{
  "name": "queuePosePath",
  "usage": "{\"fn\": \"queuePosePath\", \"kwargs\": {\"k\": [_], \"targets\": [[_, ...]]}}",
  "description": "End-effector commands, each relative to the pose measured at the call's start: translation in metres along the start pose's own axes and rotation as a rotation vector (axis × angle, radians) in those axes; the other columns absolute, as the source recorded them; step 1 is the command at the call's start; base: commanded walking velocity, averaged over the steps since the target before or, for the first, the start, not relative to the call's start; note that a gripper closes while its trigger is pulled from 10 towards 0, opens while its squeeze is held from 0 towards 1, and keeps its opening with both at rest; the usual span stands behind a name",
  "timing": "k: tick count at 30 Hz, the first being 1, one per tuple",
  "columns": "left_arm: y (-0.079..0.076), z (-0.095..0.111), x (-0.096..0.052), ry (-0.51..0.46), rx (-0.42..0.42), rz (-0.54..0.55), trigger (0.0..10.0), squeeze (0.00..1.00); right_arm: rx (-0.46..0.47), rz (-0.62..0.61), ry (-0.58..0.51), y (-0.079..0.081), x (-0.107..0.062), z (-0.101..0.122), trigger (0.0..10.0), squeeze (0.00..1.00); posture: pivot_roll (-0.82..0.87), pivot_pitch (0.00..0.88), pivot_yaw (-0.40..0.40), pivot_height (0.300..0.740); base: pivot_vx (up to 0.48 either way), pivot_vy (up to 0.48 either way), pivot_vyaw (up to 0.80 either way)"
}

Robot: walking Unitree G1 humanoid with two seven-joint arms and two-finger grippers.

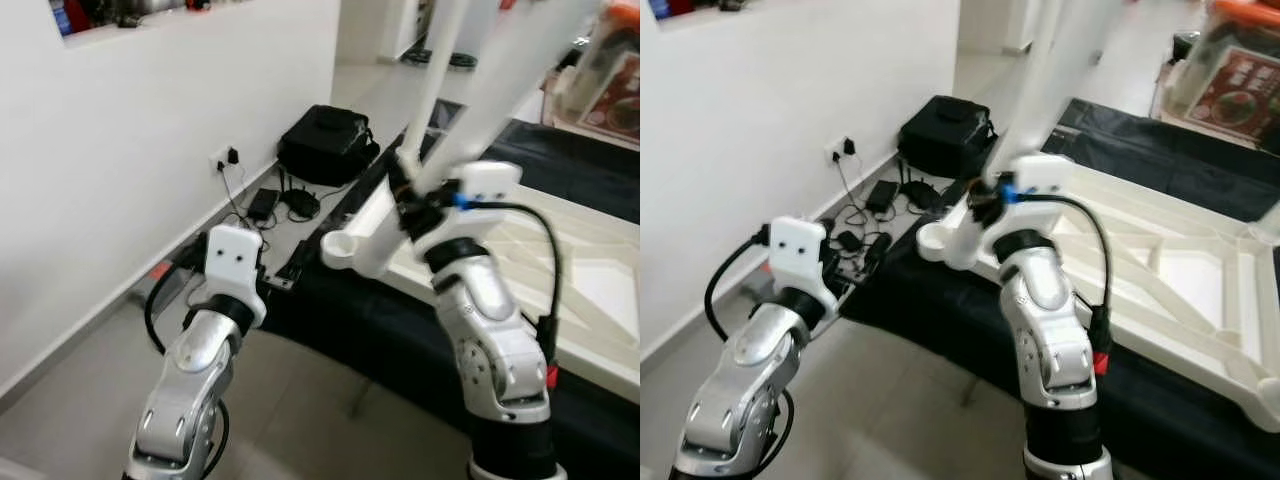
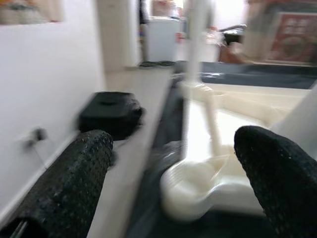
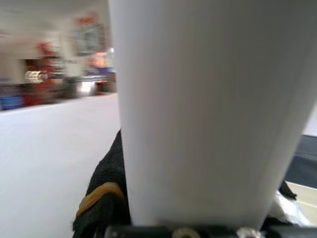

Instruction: Building children table

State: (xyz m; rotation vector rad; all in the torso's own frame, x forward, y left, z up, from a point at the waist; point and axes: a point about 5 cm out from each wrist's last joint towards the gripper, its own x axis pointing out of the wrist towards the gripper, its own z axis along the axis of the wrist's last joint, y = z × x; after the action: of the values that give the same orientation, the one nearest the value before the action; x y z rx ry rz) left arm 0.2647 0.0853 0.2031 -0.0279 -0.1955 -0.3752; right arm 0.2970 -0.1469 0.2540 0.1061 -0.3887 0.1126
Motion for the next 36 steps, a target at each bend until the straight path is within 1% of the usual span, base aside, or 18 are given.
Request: {"fn": "queuePosePath", "kwargs": {"k": [1,4,6,8,14,16,18,19,22,24,26,31,32,33,34,36], "targets": [[0.000,0.004,-0.002,-0.008,0.019,0.004,10.0,0.00,0.020,0.022,-0.026,0.006,0.001,0.007,10.0,0.00,0.11,0.088,-0.057,0.740,0.000,0.000,0.00],[-0.003,0.006,-0.002,-0.017,0.020,-0.005,10.0,0.00,0.023,0.022,-0.042,0.007,0.002,0.011,10.0,0.00,0.11,0.087,-0.056,0.740,0.000,0.000,0.00],[-0.010,0.010,-0.001,-0.027,0.014,-0.023,10.0,0.00,0.029,0.025,-0.074,0.007,0.004,0.020,10.0,0.00,0.10,0.093,-0.053,0.740,0.000,0.000,0.00],[-0.011,0.011,-0.001,-0.032,0.010,-0.028,10.0,0.00,0.032,0.026,-0.083,0.007,0.005,0.023,10.0,0.00,0.10,0.091,-0.049,0.740,0.000,0.000,0.00],[-0.012,0.012,0.000,-0.034,0.005,-0.029,10.0,0.00,0.031,0.041,-0.084,0.006,0.007,0.024,10.0,0.00,0.10,0.095,-0.049,0.740,0.000,0.000,0.00],[-0.011,0.010,-0.001,-0.026,0.013,-0.029,10.0,0.00,0.058,0.093,-0.051,0.006,0.012,0.021,10.0,0.00,0.10,0.100,-0.052,0.740,0.000,0.000,0.00],[-0.011,0.008,-0.002,-0.019,0.014,-0.030,10.0,0.00,0.067,0.113,-0.041,0.005,0.015,0.021,10.0,0.00,0.10,0.094,-0.055,0.740,0.000,0.000,0.00],[-0.011,0.008,-0.002,-0.019,0.014,-0.030,10.0,0.00,0.067,0.113,-0.041,0.005,0.015,0.021,10.0,0.00,0.10,0.094,-0.055,0.740,0.000,0.000,0.00],[-0.011,0.004,-0.005,0.002,0.008,-0.034,10.0,0.00,0.100,0.127,-0.062,-0.003,0.025,0.027,10.0,0.00,0.10,0.097,-0.053,0.740,0.000,0.000,0.00],[-0.011,0.004,-0.005,0.005,0.004,-0.032,10.0,0.00,0.105,0.126,-0.067,-0.004,0.027,0.028,10.0,0.00,0.10,0.097,-0.053,0.740,0.000,0.000,0.00],[-0.005,0.006,-0.004,0.001,0.029,-0.014,10.0,0.00,0.109,0.124,-0.068,-0.006,0.028,0.029,10.0,0.00,0.10,0.113,-0.057,0.740,0.000,0.000,0.00],[-0.002,0.007,-0.003,0.001,0.037,-0.003,10.0,0.00,0.110,0.123,-0.067,-0.008,0.029,0.029,10.0,0.00,0.10,0.113,-0.056,0.740,0.000,0.000,0.00],[0.003,0.008,-0.002,-0.003,0.042,0.017,10.0,0.00,0.107,0.120,-0.064,-0.010,0.028,0.029,10.0,0.00,0.10,0.108,-0.059,0.740,0.000,0.000,0.00],[0.003,0.008,-0.002,-0.003,0.042,0.017,10.0,0.00,0.107,0.120,-0.064,-0.010,0.028,0.029,10.0,0.00,0.10,0.108,-0.059,0.740,0.000,0.000,0.00],[0.006,0.008,-0.001,-0.007,0.046,0.028,10.0,0.00,0.104,0.142,-0.064,-0.008,0.029,0.030,10.0,0.00,0.09,0.108,-0.067,0.740,0.000,0.000,0.00],[0.005,0.008,-0.001,-0.010,0.051,0.031,10.0,0.00,0.100,0.239,-0.061,-0.001,0.034,0.035,10.0,0.00,0.09,0.106,-0.076,0.740,0.000,0.000,0.00]]}}
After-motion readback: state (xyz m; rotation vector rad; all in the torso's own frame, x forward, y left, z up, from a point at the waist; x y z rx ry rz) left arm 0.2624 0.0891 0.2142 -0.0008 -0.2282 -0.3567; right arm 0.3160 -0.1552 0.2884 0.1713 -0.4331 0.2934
